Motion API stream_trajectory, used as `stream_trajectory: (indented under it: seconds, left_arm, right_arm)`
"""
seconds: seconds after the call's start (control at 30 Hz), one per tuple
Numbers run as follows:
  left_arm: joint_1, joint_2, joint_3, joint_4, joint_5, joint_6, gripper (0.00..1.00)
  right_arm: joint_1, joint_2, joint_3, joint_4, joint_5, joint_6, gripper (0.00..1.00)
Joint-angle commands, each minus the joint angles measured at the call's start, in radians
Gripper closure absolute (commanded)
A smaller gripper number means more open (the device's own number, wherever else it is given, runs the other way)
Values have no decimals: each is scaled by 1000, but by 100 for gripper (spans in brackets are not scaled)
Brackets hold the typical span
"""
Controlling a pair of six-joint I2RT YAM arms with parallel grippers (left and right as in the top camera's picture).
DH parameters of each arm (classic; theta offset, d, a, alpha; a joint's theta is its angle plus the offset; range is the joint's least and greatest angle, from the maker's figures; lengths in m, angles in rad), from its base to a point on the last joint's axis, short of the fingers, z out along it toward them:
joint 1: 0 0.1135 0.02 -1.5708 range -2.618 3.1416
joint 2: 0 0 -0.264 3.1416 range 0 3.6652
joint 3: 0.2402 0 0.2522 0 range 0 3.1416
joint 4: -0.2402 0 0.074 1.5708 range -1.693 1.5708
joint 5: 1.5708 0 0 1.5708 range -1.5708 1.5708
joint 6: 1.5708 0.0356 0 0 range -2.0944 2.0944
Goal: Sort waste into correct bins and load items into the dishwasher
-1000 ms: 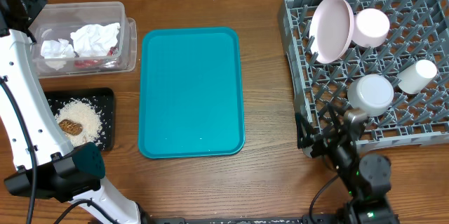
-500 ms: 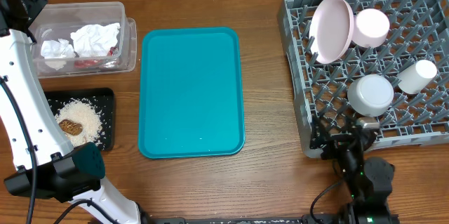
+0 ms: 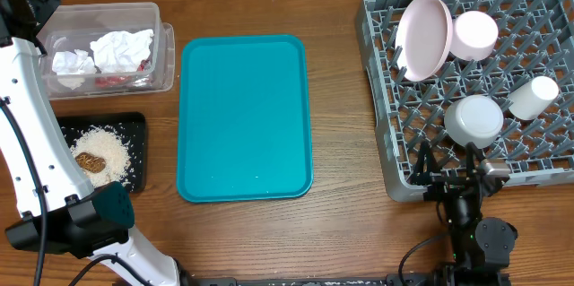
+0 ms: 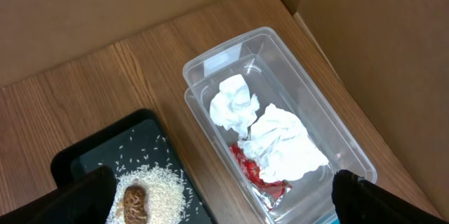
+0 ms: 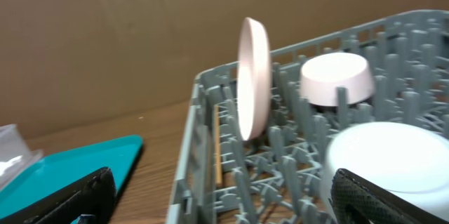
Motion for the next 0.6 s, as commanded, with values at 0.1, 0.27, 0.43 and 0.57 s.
stream_trajectory:
  seconds: [0.1,0.27,0.43,0.57]
  left_arm:
    - [-10,7,0,1,-5,-16,0]
    - [-10,7,0,1,-5,-16,0]
    - [-10,7,0,1,-5,-16,0]
    - [-10,7,0,1,-5,-16,0]
  right_arm:
    - [-8,-12,-10,0,51,-6,0]
    - [-8,-12,-10,0,47,-5,0]
    - [-8,-12,-10,2,45,1,0]
    - [-8,-12,-10,2,43,-21,0]
